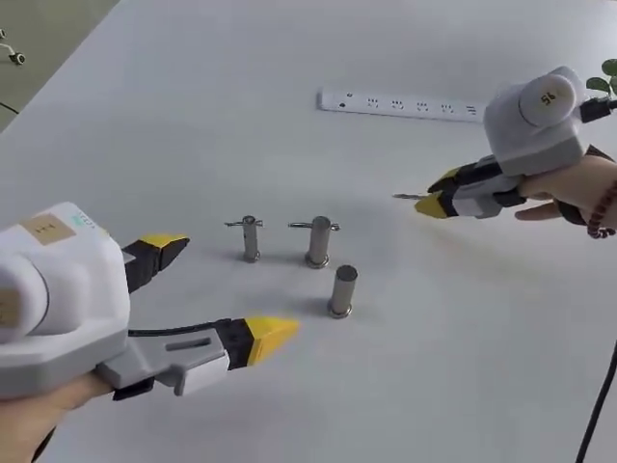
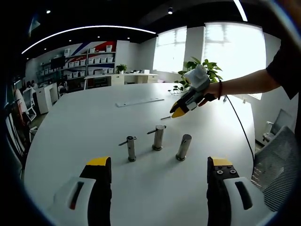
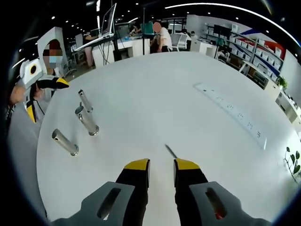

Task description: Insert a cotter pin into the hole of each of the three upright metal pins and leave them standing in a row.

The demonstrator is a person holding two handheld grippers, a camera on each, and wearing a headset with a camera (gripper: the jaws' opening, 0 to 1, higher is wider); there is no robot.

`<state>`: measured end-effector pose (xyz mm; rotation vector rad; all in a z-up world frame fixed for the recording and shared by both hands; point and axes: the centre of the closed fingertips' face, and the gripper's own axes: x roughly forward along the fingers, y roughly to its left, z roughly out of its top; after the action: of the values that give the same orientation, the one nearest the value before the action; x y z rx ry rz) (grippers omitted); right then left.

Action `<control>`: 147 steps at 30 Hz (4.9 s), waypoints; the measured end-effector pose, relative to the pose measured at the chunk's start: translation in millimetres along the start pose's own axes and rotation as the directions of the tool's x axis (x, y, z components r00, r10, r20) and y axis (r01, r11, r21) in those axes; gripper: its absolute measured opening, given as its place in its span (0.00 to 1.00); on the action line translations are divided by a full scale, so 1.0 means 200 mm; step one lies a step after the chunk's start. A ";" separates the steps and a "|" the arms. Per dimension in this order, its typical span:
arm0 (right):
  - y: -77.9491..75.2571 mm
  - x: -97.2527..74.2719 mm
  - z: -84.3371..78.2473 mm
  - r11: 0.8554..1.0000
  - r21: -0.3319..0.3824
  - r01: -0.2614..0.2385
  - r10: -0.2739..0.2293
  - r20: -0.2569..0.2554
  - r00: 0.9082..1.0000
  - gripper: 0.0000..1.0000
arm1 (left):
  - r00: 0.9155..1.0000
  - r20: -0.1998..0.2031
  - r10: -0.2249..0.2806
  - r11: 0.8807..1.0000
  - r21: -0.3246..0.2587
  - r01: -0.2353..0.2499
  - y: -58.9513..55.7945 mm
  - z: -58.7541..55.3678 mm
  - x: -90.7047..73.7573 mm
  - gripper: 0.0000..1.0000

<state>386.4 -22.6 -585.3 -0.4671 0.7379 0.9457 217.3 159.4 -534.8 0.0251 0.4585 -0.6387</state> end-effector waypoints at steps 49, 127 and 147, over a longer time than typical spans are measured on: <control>-0.15 0.10 -0.10 0.999 -0.054 -0.006 -0.003 -0.161 0.987 0.00 | 1.000 -0.003 -0.013 1.000 0.003 0.013 0.01 0.02 0.03 0.77; 1.03 -0.33 0.32 0.708 -0.684 -0.174 0.255 0.018 0.967 0.00 | 0.962 -0.032 -0.270 0.904 -0.353 0.242 -0.32 0.24 0.08 0.02; 1.05 -0.33 0.32 0.783 -0.579 -0.228 0.313 0.049 0.949 0.00 | 0.957 -0.022 -0.289 0.907 -0.325 0.266 -0.31 0.23 0.05 0.00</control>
<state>205.4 91.2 -502.6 -0.8208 0.3805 1.4712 206.8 95.7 -490.0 -0.3327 0.6365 -0.8391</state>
